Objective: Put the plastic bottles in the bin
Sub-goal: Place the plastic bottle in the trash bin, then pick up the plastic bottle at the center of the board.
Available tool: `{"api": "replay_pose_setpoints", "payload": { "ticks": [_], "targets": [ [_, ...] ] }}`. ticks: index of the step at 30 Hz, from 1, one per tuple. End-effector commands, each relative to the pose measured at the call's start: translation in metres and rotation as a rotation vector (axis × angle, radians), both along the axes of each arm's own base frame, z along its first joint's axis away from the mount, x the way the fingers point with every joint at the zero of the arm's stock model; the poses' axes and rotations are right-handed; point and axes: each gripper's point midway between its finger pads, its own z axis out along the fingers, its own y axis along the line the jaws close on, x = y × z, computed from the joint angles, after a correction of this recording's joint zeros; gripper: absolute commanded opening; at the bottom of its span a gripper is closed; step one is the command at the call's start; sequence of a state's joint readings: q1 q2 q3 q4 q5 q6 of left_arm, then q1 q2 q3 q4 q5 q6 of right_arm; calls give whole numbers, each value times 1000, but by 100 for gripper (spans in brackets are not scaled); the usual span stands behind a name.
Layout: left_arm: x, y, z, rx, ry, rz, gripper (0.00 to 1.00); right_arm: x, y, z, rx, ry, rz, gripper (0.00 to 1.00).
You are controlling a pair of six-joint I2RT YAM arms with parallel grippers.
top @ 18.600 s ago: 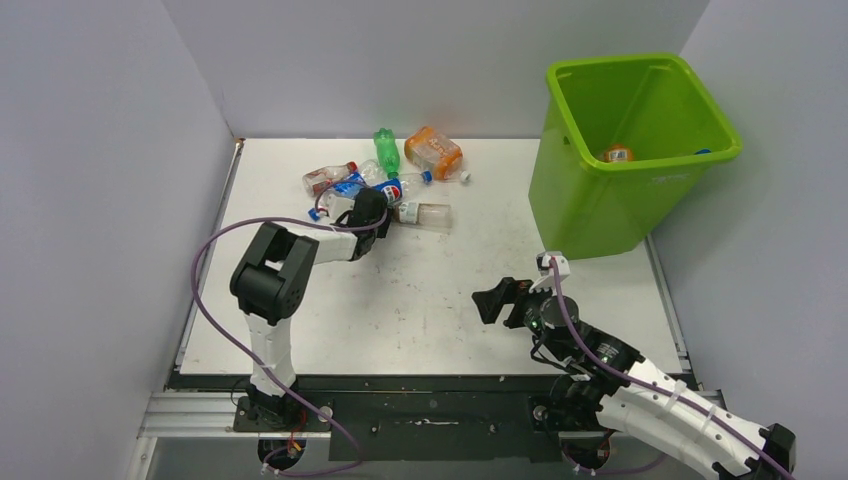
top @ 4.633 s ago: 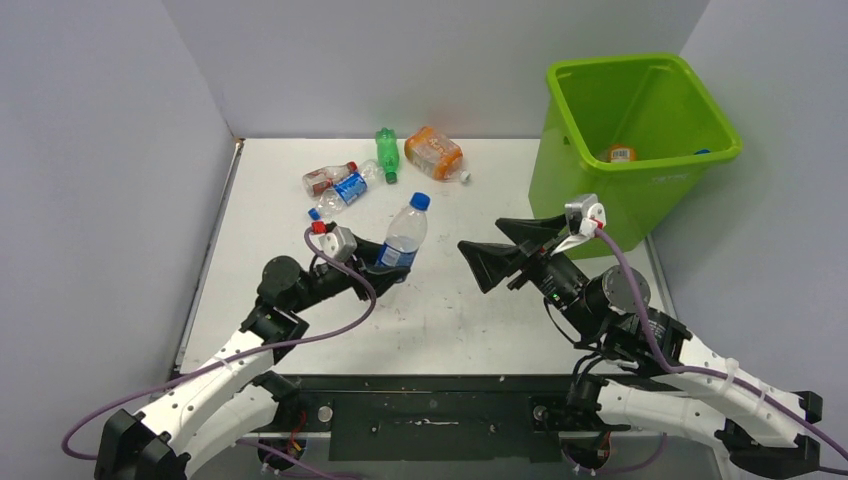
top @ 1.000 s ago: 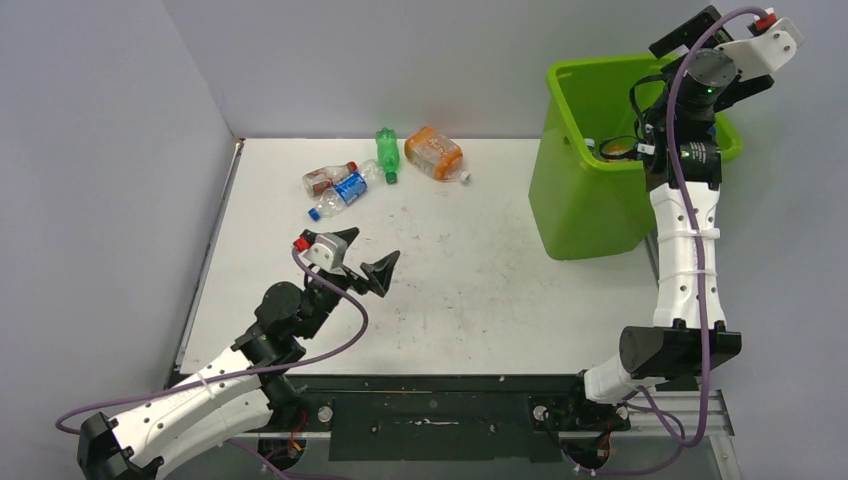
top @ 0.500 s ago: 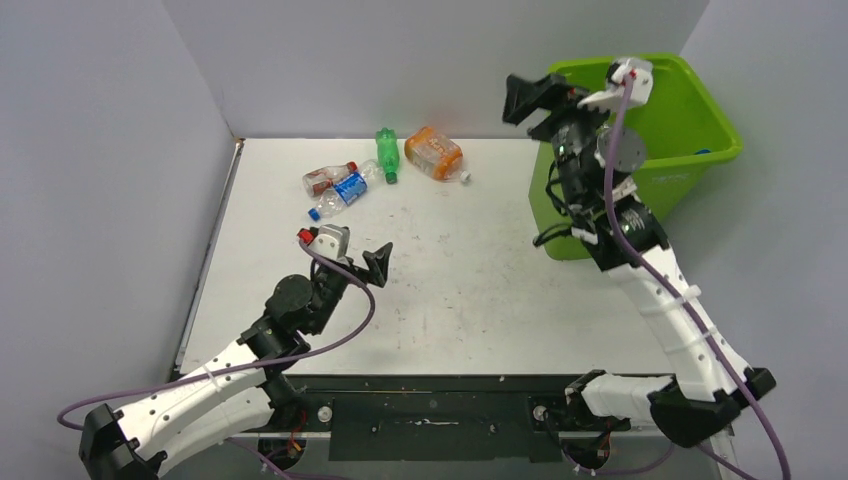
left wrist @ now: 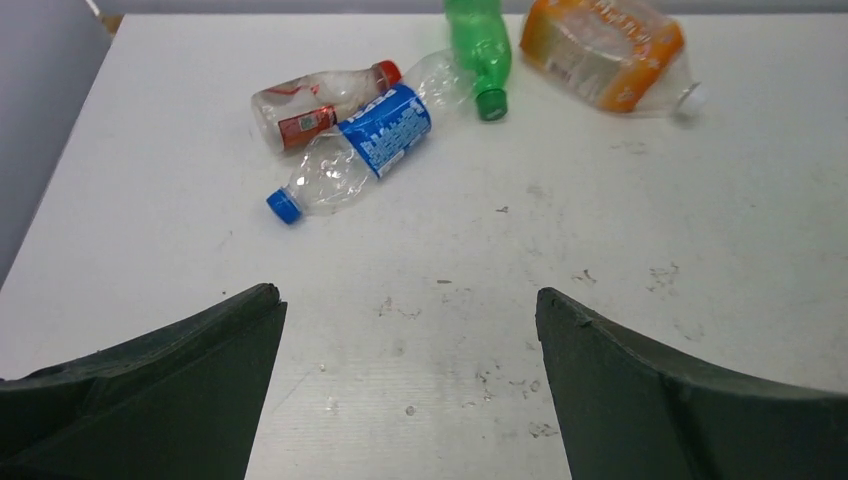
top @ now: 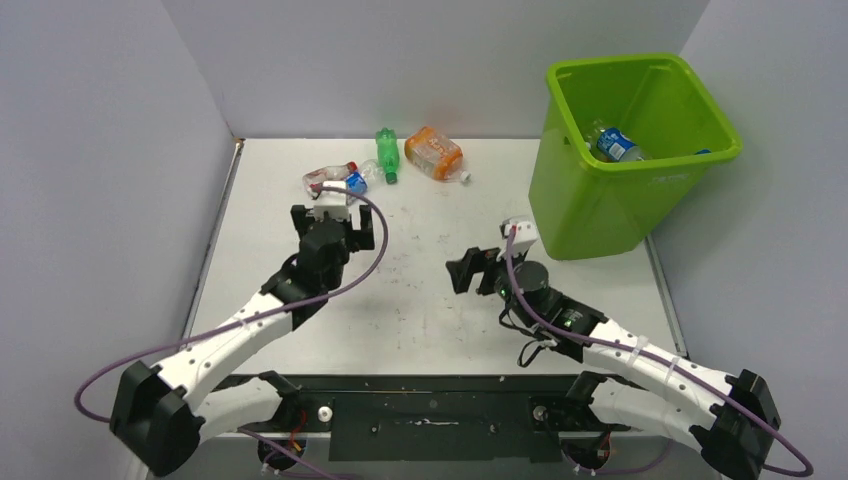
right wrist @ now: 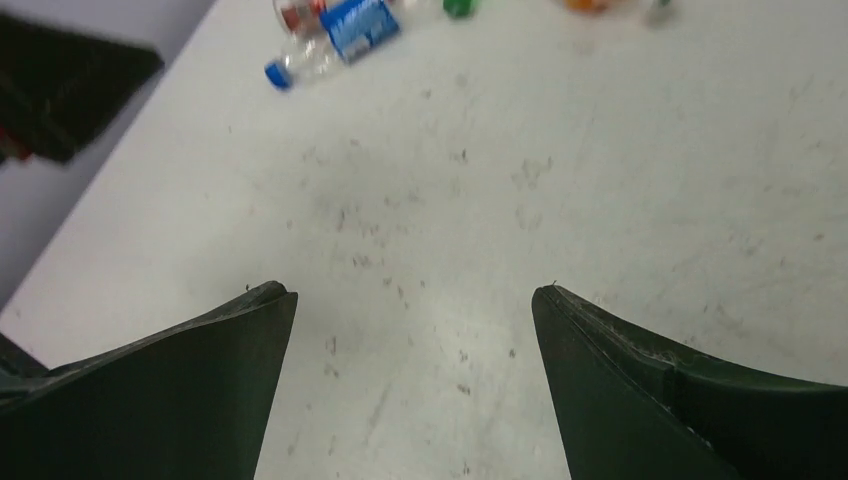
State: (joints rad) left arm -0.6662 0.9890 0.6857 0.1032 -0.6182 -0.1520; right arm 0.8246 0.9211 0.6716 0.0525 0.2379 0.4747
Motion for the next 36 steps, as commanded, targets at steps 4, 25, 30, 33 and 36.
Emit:
{"api": "replay_pose_setpoints", "payload": {
  "ticks": [4,25,30,33,36],
  "targets": [
    [49,32,-50,-99,284,164,96,-44,37,-61,90,89,100,93],
    [204,89,-108,69,352,314,96,-138,89,-111,-9,136,329,92],
    [208,89,-100,-100,258,281,96,-138,83,-119,-35,126,314,91],
    [210,85,-104,-127,280,274,96,-136,78,-122,-36,120,296,91],
    [214,83,-107,-133,273,257,96,-134,74,-123,-30,117,285,91]
  ]
}}
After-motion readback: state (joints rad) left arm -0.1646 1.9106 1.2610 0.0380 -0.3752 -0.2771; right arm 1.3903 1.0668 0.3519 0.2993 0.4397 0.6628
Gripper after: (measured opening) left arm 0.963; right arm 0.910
